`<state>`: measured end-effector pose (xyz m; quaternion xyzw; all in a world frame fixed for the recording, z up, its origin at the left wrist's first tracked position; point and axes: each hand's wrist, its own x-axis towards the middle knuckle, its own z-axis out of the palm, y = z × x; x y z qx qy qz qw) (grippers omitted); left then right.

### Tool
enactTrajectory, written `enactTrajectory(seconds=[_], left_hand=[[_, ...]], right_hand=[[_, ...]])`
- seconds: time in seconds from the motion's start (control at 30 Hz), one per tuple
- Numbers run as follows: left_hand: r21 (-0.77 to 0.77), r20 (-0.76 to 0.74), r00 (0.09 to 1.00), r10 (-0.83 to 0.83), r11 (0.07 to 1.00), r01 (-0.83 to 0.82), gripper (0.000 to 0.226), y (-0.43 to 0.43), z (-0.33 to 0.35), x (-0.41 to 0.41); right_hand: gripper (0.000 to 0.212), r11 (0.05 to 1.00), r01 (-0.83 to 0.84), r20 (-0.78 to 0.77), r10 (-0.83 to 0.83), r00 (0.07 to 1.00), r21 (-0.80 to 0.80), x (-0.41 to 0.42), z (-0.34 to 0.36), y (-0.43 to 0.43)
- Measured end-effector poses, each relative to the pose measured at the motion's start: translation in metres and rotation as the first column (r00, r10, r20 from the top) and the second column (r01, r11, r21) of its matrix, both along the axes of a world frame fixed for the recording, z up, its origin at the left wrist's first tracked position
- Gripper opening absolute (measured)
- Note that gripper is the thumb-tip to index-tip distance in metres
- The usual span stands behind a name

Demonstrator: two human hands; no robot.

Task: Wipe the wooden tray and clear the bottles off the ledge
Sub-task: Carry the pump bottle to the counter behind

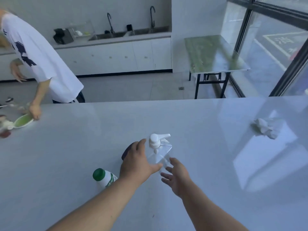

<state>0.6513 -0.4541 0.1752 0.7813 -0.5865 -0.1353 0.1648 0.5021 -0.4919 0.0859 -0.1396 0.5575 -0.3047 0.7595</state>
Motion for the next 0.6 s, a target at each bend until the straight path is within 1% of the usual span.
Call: enactTrajectory(seconds=[0.13, 0.27, 0.43, 0.53, 0.6], left_hand=[[0.036, -0.019, 0.999, 0.036, 0.999, -0.035, 0.11, -0.007, -0.023, 0.004], [0.083, -0.053, 0.997, 0.062, 0.995, -0.057, 0.117, -0.01, -0.035, 0.004], [0.087, -0.077, 0.995, 0.07, 0.994, -0.064, 0.12, -0.011, -0.047, 0.004], [0.107, -0.079, 0.995, 0.056, 0.993, -0.047, 0.125, -0.01, -0.046, 0.007], [0.122, -0.083, 0.995, 0.049, 0.992, -0.039, 0.128, -0.005, -0.04, 0.007]], right_hand=[[0.037, 0.999, -0.036, -0.017, 0.037, 0.999, 0.04, 0.002, -0.021, -0.01], [0.04, 0.996, -0.071, -0.029, 0.073, 0.997, 0.057, 0.001, -0.036, -0.016], [0.038, 0.994, -0.093, -0.052, 0.096, 0.994, 0.051, 0.0, -0.043, -0.015], [0.033, 0.991, -0.131, -0.103, 0.133, 0.986, 0.023, -0.001, -0.035, -0.011], [0.032, 0.984, -0.177, -0.178, 0.171, 0.969, -0.018, -0.005, -0.028, -0.008]])
